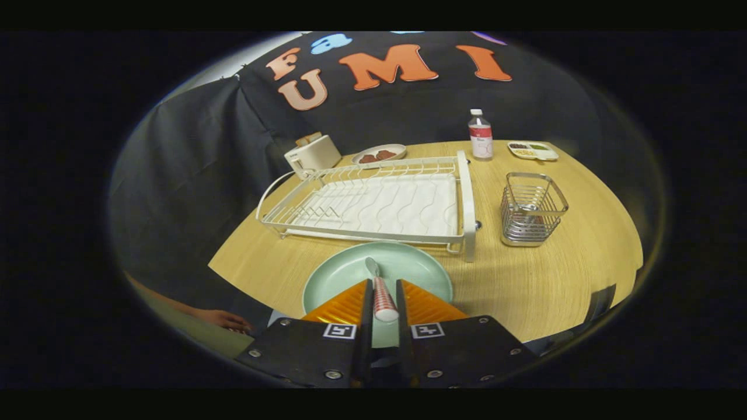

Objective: Take the plate from the dish rack, then take the spoon from the basket and place it into the plate.

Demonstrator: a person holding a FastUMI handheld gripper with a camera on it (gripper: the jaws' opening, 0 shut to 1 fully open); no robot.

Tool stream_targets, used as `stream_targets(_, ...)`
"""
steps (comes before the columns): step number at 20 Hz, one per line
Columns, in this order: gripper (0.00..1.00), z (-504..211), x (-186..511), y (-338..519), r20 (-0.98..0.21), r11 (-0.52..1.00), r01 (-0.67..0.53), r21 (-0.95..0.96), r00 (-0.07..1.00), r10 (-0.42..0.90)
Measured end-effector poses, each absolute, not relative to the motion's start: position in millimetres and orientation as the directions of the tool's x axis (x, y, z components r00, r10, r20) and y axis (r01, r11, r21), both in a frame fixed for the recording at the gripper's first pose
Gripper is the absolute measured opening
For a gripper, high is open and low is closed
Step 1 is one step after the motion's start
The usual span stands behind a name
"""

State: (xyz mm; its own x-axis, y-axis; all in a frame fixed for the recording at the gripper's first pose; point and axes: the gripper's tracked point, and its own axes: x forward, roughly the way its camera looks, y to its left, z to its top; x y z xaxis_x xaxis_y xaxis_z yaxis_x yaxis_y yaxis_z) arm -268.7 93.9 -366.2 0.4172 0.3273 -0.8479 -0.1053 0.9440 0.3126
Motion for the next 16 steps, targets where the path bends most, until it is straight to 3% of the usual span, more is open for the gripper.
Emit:
stream_targets(8, 0.35, -362, -251, 80, -0.854, 0.959, -0.093, 0.269, 0.438, 0.282)
stream_targets(11, 0.4, -341, -228, 72, -0.828, 0.965, -0.095, 0.245, 0.498, 0.259)
stream_targets(16, 0.56, -281, -175, 59, -0.737, 0.975, -0.103, 0.199, 0.64, 0.218)
